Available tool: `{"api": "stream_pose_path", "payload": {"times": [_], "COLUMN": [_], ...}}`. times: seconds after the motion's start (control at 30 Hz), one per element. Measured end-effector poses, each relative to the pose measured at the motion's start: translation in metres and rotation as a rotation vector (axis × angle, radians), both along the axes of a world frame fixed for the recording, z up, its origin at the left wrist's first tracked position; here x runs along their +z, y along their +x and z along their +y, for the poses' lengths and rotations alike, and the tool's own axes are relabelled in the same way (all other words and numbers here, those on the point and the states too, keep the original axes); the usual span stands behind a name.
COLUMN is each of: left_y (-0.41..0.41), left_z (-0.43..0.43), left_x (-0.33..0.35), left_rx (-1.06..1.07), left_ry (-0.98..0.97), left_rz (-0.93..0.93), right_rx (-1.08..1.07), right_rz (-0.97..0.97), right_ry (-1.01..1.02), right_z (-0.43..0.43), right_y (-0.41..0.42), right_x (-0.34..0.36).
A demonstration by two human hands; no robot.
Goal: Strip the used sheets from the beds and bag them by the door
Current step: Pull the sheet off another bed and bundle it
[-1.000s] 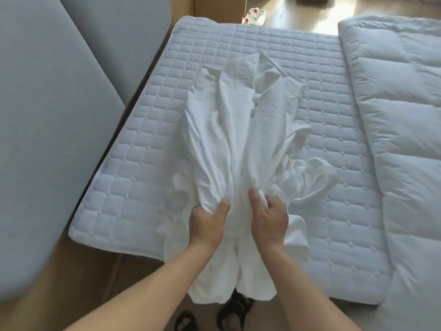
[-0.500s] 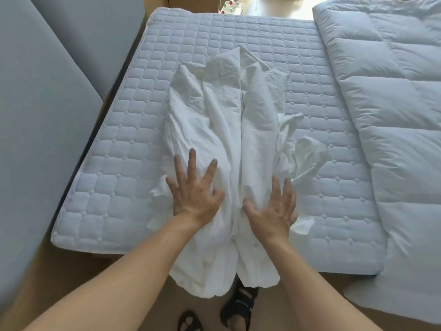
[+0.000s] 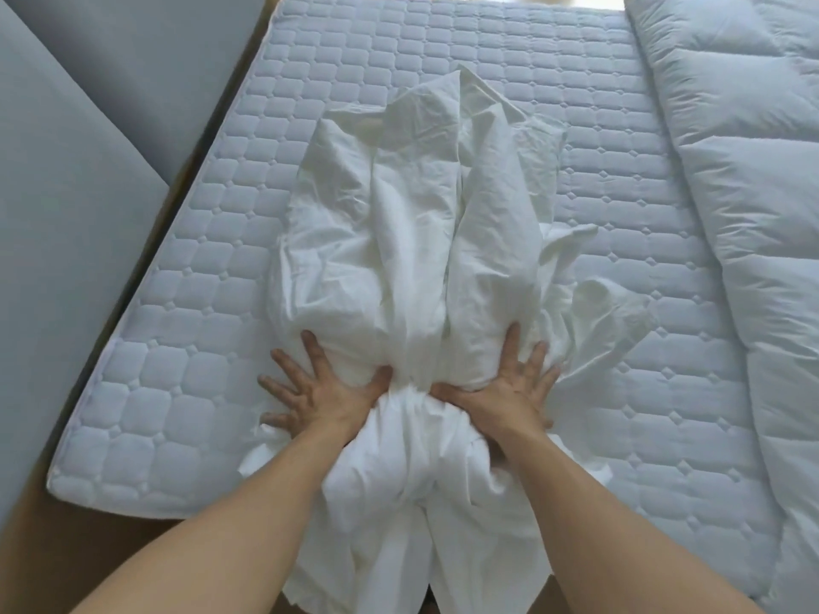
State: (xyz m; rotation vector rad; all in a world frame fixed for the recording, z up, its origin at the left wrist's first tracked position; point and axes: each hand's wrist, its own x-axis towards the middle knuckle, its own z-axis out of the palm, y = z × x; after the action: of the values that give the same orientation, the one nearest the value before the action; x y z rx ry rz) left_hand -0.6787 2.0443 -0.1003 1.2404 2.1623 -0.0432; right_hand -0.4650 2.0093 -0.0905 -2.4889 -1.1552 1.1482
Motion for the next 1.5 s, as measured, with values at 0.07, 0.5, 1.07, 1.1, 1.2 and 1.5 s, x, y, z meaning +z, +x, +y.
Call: {"api": "stream_pose_path", "payload": {"times": [0.07, 0.5, 1.07, 1.1, 1.2, 1.5], "left_y": [0.0, 0.045, 0.035, 0.033, 0.028, 0.021], "left_z": [0.009, 0.085, 0.018, 0.02, 0.035, 0.078], "left_x": [0.001, 0.092, 0.038, 0.04, 0.052, 0.048], "left_rx": [0.061, 0.024, -0.2, -0.271, -0.521, -0.908], "left_ry": [-0.077, 0.426, 0.242, 0.258, 0.427, 0.508], "left_rz": [-0.083, -0.608, -0.202, -0.1, 0.2, 0.004], "right_rx": [-0.012, -0.13, -0.222, -0.206, -0.183, 0.438], "right_rz": [0.076, 0.49, 0.29, 0.23, -0.052, -0.252], "right_ry": [0.02, 0.584, 0.373, 0.35, 0.248, 0.259], "right_z": [0.006, 0.068, -0.001, 0.0, 0.016, 0.085], "right_y": [0.002, 0.004, -0.008, -0.01, -0.009, -0.009], "right_x": [-0.009, 0.047, 0.024, 0.028, 0.046, 0.056]}}
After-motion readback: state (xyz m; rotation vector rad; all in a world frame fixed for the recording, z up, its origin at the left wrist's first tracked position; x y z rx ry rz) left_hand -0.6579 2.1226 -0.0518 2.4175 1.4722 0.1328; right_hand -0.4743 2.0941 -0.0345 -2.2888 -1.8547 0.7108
